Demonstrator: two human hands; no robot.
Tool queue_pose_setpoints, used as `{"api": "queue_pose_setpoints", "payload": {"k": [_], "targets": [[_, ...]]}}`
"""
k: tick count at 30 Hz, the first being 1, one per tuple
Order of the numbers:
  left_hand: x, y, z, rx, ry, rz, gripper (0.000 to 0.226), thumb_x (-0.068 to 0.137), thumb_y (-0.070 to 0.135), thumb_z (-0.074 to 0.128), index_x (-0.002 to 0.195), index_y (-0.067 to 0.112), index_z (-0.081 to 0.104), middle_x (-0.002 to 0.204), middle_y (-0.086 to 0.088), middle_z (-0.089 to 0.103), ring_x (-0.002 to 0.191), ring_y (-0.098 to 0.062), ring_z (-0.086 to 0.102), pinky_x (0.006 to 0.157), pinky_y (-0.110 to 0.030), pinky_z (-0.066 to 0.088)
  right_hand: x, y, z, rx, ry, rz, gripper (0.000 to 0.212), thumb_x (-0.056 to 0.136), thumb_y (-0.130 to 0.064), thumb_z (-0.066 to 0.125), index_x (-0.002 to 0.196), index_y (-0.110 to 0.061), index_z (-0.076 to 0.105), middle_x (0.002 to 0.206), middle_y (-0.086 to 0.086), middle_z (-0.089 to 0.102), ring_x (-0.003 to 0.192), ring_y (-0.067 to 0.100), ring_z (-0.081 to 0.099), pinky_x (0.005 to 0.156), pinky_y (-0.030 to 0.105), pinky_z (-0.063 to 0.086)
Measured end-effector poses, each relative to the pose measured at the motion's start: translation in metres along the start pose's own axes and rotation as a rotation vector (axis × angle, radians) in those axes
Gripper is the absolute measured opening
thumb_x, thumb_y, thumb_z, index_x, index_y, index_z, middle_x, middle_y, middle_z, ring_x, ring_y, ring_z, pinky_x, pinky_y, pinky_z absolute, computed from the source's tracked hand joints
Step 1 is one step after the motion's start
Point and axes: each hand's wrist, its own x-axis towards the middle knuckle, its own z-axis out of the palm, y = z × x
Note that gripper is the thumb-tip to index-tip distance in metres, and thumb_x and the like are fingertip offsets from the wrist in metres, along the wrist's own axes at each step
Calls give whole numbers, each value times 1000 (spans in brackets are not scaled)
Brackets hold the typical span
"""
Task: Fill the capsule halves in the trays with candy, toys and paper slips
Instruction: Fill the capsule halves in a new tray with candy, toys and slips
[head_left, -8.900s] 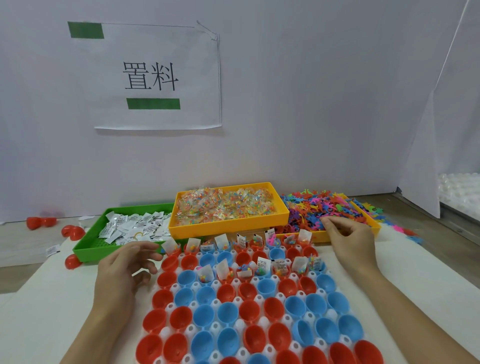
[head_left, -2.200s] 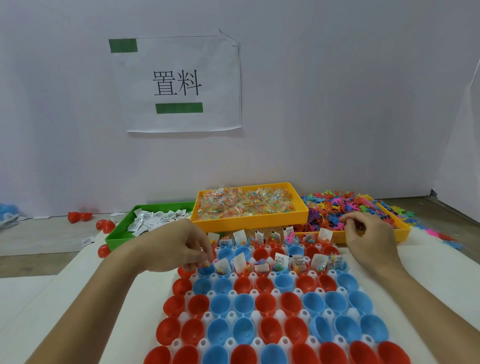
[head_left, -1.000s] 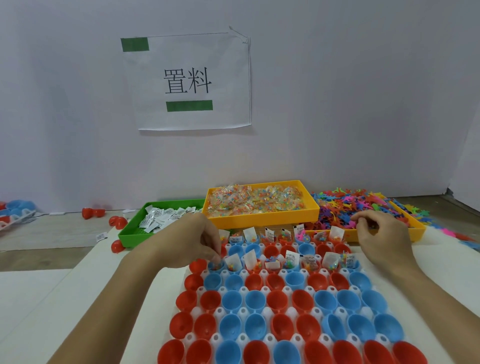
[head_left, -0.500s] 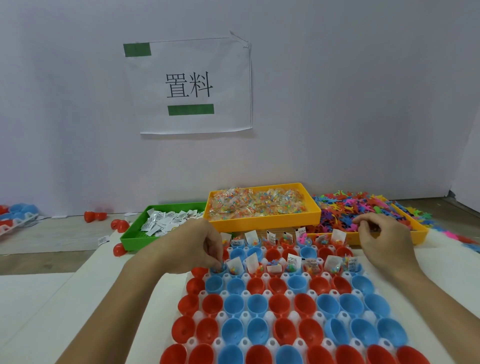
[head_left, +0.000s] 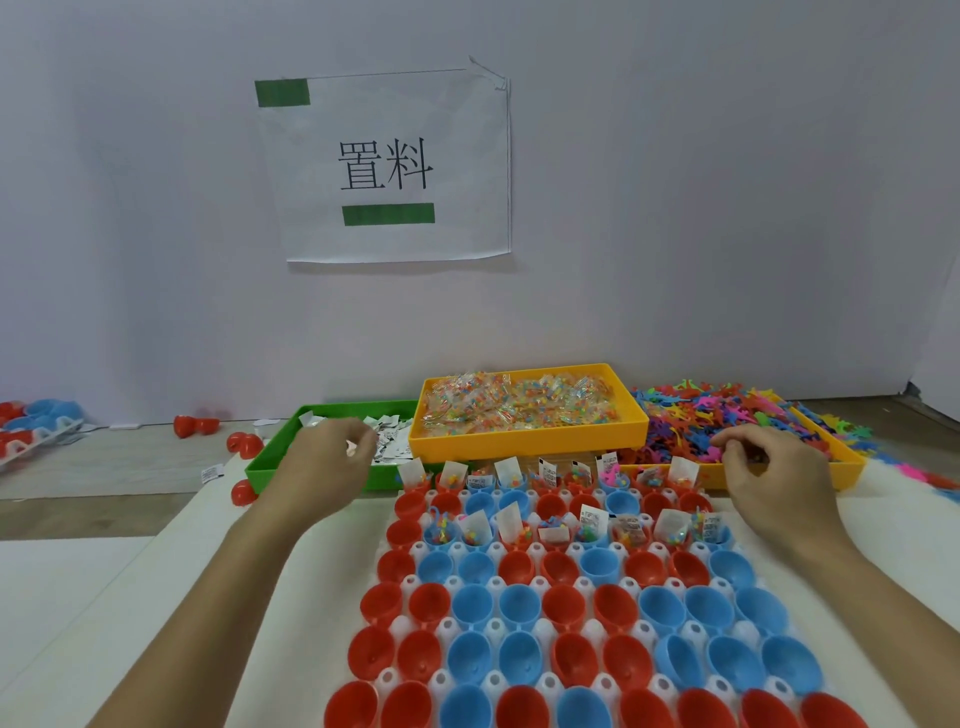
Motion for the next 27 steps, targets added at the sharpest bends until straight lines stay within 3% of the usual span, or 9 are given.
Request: {"api": "queue_pose_setpoints", "payload": {"k": [2, 6, 11, 13, 18, 20, 22, 24, 27], "targets": [[-1, -6, 12, 142, -191, -59, 42, 105, 41, 33, 121, 19, 65, 129, -2, 64, 121, -23, 55, 102, -41, 39, 0, 1, 1, -2, -1, -2, 16, 93, 0, 59, 97, -4, 74, 94, 14, 72, 85, 21, 58, 75, 33, 46], [0, -10, 21, 261, -234, -84, 46, 105, 46, 23, 102, 24, 64, 104, 5, 63, 101, -16, 52, 91, -46, 28, 0, 1, 1, -4, 3, -9, 16, 93, 1, 59, 97, -3, 74, 94, 14, 72, 84, 20, 57, 75, 32, 45], [2, -11, 19, 276, -222, -62, 44, 104, 43, 32, 93, 17, 66, 95, 1, 64, 92, -18, 56, 95, -45, 40, 0, 0, 1, -4, -6, -10, 16, 94, 1, 59, 98, -2, 74, 95, 16, 73, 83, 21, 58, 75, 32, 45], [3, -12, 20, 232, -208, -51, 46, 105, 39, 33, 81, 10, 61, 83, -3, 60, 78, -18, 54, 84, -40, 43, 0, 0, 0, 0, -7, -8, 16, 94, 1, 58, 98, -2, 74, 95, 16, 73, 84, 22, 58, 75, 32, 45], [2, -11, 17, 84, -116, -35, 46, 105, 23, 36, 61, 10, 39, 61, -5, 44, 56, -17, 35, 53, -32, 27, 0, -1, 0, 1, -5, -8, 17, 94, 2, 58, 97, -1, 74, 94, 16, 73, 84, 22, 58, 75, 33, 46], [2, -13, 16, 90, -125, -32, 43, 103, 21, 41, 65, 5, 51, 65, -8, 55, 56, -18, 41, 54, -32, 33, 0, 0, 0, 1, -8, -6, 17, 94, 2, 58, 97, -1, 74, 95, 16, 73, 84, 22, 58, 75, 33, 45], [2, -16, 15, 99, -161, -14, 35, 102, 26, 47, 83, 6, 69, 81, -8, 69, 64, -22, 57, 64, -36, 48, 0, 0, 0, 1, -9, -2, 17, 94, 1, 58, 97, -2, 74, 95, 16, 73, 85, 22, 58, 75, 32, 45], [1, -16, 13, 103, -183, 4, 27, 99, 31, 54, 94, 14, 74, 90, -1, 72, 77, -20, 66, 77, -40, 56, 0, 0, 0, 1, -8, -3, 16, 94, 1, 58, 97, -2, 74, 95, 16, 72, 85, 22, 58, 76, 32, 44], [2, -15, 7, 135, -188, 43, 17, 92, 32, 67, 99, 18, 74, 95, 2, 71, 81, -14, 63, 80, -38, 56, 0, 1, 0, 2, -7, -7, 16, 93, 1, 58, 97, -2, 74, 95, 15, 73, 84, 22, 58, 75, 32, 45]]}}
